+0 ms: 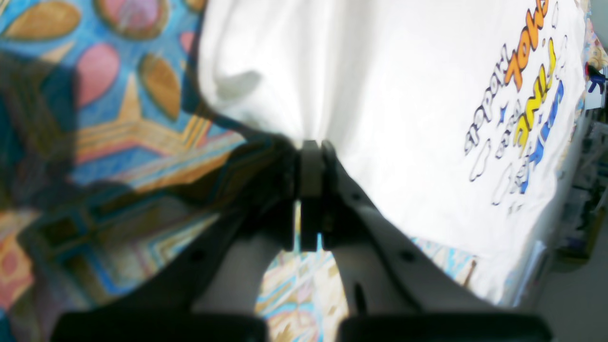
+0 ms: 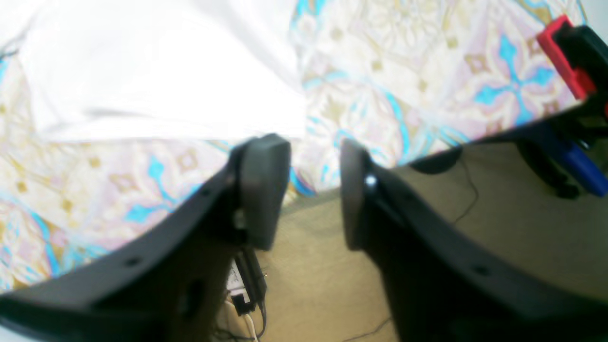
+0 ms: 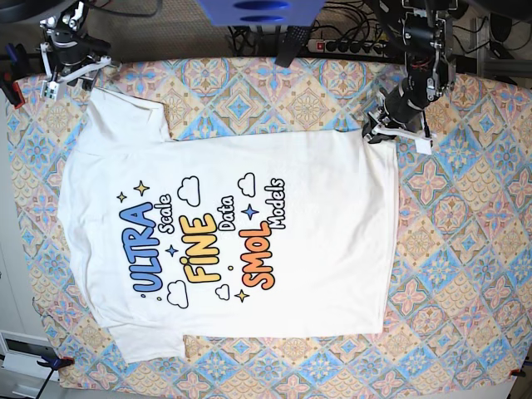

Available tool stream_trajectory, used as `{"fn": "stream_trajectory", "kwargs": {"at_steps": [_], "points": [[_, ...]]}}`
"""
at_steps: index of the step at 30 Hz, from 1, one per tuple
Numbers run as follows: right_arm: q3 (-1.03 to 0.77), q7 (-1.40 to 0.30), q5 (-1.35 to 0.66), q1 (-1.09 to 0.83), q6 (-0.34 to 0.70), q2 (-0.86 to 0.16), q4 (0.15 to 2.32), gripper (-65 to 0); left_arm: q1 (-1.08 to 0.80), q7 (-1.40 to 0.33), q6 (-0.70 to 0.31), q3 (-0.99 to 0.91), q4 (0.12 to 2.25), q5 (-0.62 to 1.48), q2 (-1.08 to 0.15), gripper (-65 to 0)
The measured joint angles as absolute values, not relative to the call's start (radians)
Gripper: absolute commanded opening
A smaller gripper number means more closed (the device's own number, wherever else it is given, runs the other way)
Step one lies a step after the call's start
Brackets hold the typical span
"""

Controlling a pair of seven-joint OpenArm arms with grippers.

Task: Fold the T-shirt properly
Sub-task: 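Lower both grippers to the shirt's shoulder corners at the collar end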

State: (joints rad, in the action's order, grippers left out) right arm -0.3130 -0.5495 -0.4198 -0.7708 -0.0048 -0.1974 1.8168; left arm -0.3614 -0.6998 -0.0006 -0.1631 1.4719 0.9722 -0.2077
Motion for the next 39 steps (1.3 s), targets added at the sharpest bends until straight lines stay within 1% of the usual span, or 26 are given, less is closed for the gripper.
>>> {"fn": "stream_trajectory", "kwargs": {"at_steps": [6,9,12,14,18,24,31,32,35,37,39], "points": [[-0.313,-0.609,-0.42,-0.736,-0.002,-0.197,1.817,-39.9,-0.427,-0.718,0.008,-0.223,1.567,0.963,-0.206,-65.0],[-0.313,-0.619,-0.42,-0.73,-0.001,-0.197,1.811,-39.8,-0.427,-0.718,0.007,-0.239,1.575,0.962,-0.208,-65.0],[-0.313,-0.659,-0.42,-0.666,-0.004,-0.194,1.778,-39.8,-0.434,-0.718,0.005,-0.247,1.575,0.963,-0.208,-65.0],[-0.313,-0.656,-0.422,-0.633,0.001,-0.198,1.756,-39.8,-0.437,-0.718,0.005,-0.251,1.575,0.962,-0.208,-65.0],[-0.313,-0.668,-0.417,-0.639,-0.005,-0.197,1.689,-39.7,-0.452,-0.717,0.004,-0.249,1.575,0.965,-0.243,-65.0],[-0.313,-0.65,-0.421,-0.58,0.002,-0.194,1.627,-39.7,-0.461,-0.715,0.008,-0.251,1.575,0.962,-0.242,-65.0],[-0.313,-0.656,-0.423,-0.599,-0.001,-0.194,1.584,-39.7,-0.46,-0.715,0.007,-0.253,1.575,0.962,-0.26,-65.0],[-0.313,-0.653,-0.415,-0.592,0.01,-0.194,1.576,-39.7,-0.46,-0.715,0.004,-0.252,1.575,0.962,-0.258,-65.0],[-0.313,-0.636,-0.411,-0.585,0.109,-0.2,1.557,-39.7,-0.46,-0.715,0.005,-0.25,1.575,0.962,-0.258,-65.0],[-0.316,-0.617,-0.41,-0.587,0.139,-0.199,1.544,-39.8,-0.46,-0.715,0.005,-0.25,1.575,0.962,-0.258,-65.0],[-0.32,-0.618,-0.412,-0.587,0.142,-0.187,1.544,-39.8,-0.46,-0.715,0.005,-0.25,1.575,0.962,-0.258,-65.0]]}}
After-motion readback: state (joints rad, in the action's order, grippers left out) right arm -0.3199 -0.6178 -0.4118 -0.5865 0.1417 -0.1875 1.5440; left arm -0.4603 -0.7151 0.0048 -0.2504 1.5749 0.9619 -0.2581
